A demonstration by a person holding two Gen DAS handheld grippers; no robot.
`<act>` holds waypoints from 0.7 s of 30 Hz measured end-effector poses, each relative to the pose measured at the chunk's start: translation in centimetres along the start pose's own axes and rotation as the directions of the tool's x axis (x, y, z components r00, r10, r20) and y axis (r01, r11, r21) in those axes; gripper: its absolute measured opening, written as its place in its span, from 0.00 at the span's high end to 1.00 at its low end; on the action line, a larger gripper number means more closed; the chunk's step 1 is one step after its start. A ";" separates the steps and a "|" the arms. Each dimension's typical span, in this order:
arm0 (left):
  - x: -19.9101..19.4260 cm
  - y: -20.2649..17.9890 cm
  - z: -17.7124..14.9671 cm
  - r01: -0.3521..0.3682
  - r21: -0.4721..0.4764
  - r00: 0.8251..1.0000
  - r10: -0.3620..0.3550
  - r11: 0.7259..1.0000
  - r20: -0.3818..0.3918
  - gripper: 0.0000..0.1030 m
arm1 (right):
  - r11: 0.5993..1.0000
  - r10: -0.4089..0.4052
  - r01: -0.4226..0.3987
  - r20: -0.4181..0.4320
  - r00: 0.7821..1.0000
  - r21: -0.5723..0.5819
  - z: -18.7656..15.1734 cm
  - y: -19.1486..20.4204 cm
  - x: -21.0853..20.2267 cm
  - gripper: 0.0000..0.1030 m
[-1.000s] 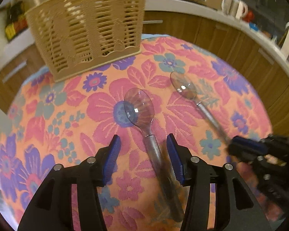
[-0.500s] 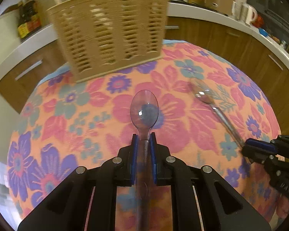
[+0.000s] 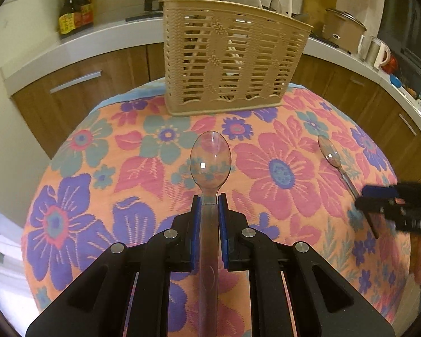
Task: Organize utensils
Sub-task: 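Grasp a clear spoon with the left tool while the right tool grasps the other spoon, then lift both spoons into the beige basket and open both tools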
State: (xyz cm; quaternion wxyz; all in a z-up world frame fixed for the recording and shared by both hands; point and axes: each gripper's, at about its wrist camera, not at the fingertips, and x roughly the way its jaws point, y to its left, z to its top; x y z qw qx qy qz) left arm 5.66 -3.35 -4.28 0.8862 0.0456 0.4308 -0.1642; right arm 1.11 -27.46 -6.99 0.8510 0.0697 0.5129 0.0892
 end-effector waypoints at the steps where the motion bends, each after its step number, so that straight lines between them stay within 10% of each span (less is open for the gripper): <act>1: 0.2 0.0 -0.1 -0.012 0.001 1.000 0.012 1.000 -0.009 0.90 | 1.000 -0.013 0.013 -0.007 1.000 -0.007 0.6 0.1 0.3 0.63; 11: 0.7 1.1 -0.3 -0.049 0.037 0.994 0.052 0.998 -0.091 0.89 | 0.987 -0.128 0.119 -0.085 0.988 -0.108 4.9 1.8 2.9 0.88; 21: 1.8 -0.5 0.7 -0.083 0.182 0.982 0.111 0.980 -0.155 0.75 | 0.976 -0.144 0.114 -0.159 0.977 -0.185 5.0 2.2 2.9 0.90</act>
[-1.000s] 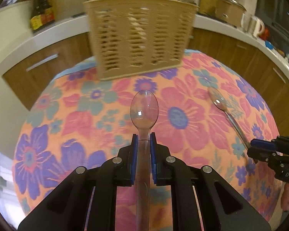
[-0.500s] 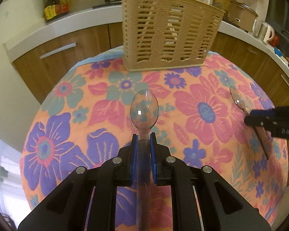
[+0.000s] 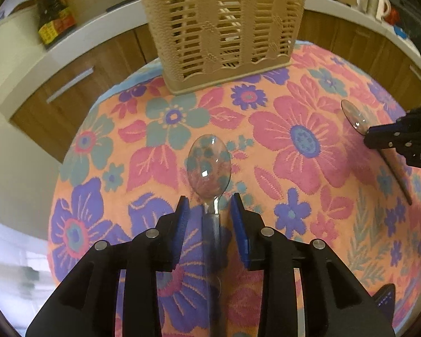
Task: Organize utensils
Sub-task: 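Lift both spoons into the beige basket and open both tools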
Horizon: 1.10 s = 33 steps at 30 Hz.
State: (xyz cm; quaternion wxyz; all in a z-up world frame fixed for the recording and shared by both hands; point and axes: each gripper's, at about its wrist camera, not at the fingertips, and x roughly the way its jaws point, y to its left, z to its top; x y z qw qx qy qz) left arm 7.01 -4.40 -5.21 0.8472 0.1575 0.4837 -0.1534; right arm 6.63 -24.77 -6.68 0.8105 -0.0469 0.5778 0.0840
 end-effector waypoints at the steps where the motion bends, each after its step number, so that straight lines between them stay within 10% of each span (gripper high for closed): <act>1: 0.0 -0.2 0.1 0.005 0.008 1.000 -0.005 1.000 -0.003 0.79 | 1.000 -0.005 0.005 -0.002 1.000 -0.006 -0.3 0.3 -0.1 0.90; 11: -2.3 -1.4 -0.1 0.025 0.009 0.995 -0.026 1.000 0.097 0.90 | 0.991 0.123 -0.117 0.086 0.989 -0.071 -1.6 3.8 -1.1 0.91; 20: -9.1 -0.2 1.9 0.100 -0.083 0.946 -0.069 0.992 0.316 0.90 | 0.964 0.250 -0.214 0.264 0.932 -0.156 -0.7 7.4 -6.9 0.91; 29: -15.8 1.8 6.0 0.195 -0.111 0.825 -0.102 0.974 0.556 0.90 | 0.948 0.311 -0.232 0.473 0.824 -0.219 2.5 8.3 -14.8 0.91; 33: -18.5 2.7 8.3 0.213 -0.109 0.745 -0.089 0.971 0.661 0.90 | 0.957 0.286 -0.191 0.587 0.758 -0.220 4.2 6.5 -18.7 0.91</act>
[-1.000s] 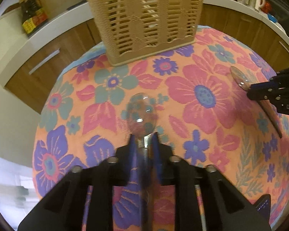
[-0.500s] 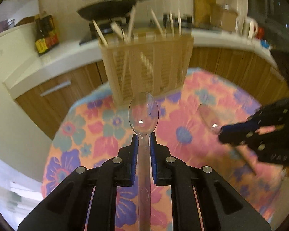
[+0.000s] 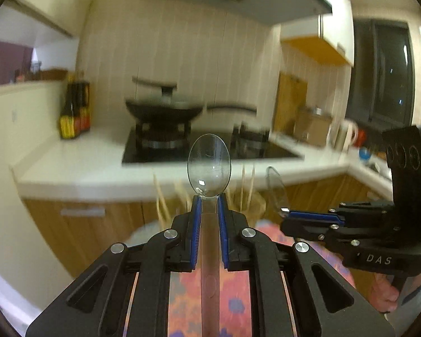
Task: Organize utensils
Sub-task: 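Lift both spoons into the beige basket and open both tools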
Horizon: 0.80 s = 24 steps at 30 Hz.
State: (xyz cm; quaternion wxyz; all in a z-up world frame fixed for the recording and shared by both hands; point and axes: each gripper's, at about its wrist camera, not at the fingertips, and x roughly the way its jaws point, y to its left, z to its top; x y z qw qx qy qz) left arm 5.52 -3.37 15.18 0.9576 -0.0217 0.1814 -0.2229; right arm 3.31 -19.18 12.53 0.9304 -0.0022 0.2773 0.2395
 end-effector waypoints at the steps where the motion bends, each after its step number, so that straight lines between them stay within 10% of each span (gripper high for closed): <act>1: 0.0 0.1 0.9 0.005 0.000 1.000 -0.005 1.000 0.024 0.90 | 1.000 -0.007 0.007 0.021 1.000 -0.001 0.7 -0.2 -0.4 0.91; 10: 5.4 1.4 4.7 0.017 -0.001 0.993 -0.017 1.000 0.118 0.90 | 0.990 -0.132 0.138 0.181 0.975 -0.016 4.5 -4.2 0.6 0.91; 15: 8.5 3.3 4.2 0.009 -0.040 0.982 -0.001 0.999 0.191 0.90 | 0.969 -0.234 0.248 0.314 0.920 -0.002 5.3 -7.3 3.1 0.91; 24: 12.7 5.1 2.0 -0.013 -0.067 0.978 0.027 0.998 0.207 0.90 | 0.969 -0.241 0.239 0.391 0.888 0.055 4.4 -10.1 7.6 0.91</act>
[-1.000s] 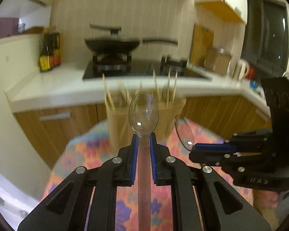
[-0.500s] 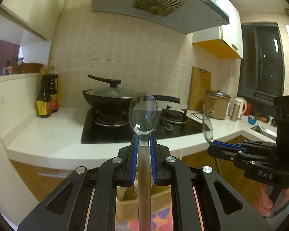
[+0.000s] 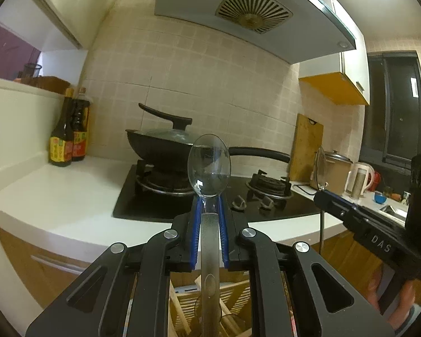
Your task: Organize utensils
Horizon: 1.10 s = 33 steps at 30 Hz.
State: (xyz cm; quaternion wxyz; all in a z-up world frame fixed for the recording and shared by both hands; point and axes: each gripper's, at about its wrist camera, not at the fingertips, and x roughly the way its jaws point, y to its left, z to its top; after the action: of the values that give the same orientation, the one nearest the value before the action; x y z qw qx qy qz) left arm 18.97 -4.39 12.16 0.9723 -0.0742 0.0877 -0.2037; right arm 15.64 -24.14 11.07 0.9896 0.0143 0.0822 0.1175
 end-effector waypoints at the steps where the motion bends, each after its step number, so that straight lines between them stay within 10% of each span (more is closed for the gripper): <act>1: 0.2 -0.1 -0.3 -0.008 0.012 1.000 0.008 1.000 -0.005 0.90 | 1.000 -0.002 0.002 0.004 1.000 0.005 -0.4 -0.1 0.1 0.91; 13: -1.9 0.3 -3.1 -0.030 0.003 0.999 0.030 1.000 -0.037 0.71 | 0.995 0.045 -0.040 -0.055 0.997 0.090 -3.6 -1.6 -1.7 0.86; 18: -6.0 0.1 -3.8 -0.026 -0.009 0.999 0.025 1.000 -0.043 0.46 | 0.995 0.045 -0.037 -0.086 0.995 0.087 -4.9 -0.7 -6.2 0.49; 26: -13.1 -1.7 -5.9 -0.041 -0.003 0.998 0.041 0.999 -0.038 0.22 | 0.997 0.048 -0.039 -0.136 0.990 0.068 -7.6 2.6 -12.0 0.34; 33: -16.6 -2.6 -9.9 -0.206 0.024 0.979 0.206 0.978 0.004 0.13 | 0.998 -0.038 0.045 -0.146 0.989 0.045 -12.2 5.5 -14.8 0.25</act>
State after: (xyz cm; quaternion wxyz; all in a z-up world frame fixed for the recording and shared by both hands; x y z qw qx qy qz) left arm 0.99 -0.98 5.29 0.9890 -0.0531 0.0919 -0.1030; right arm -1.82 -22.13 1.70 0.9826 0.0278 0.1570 0.0957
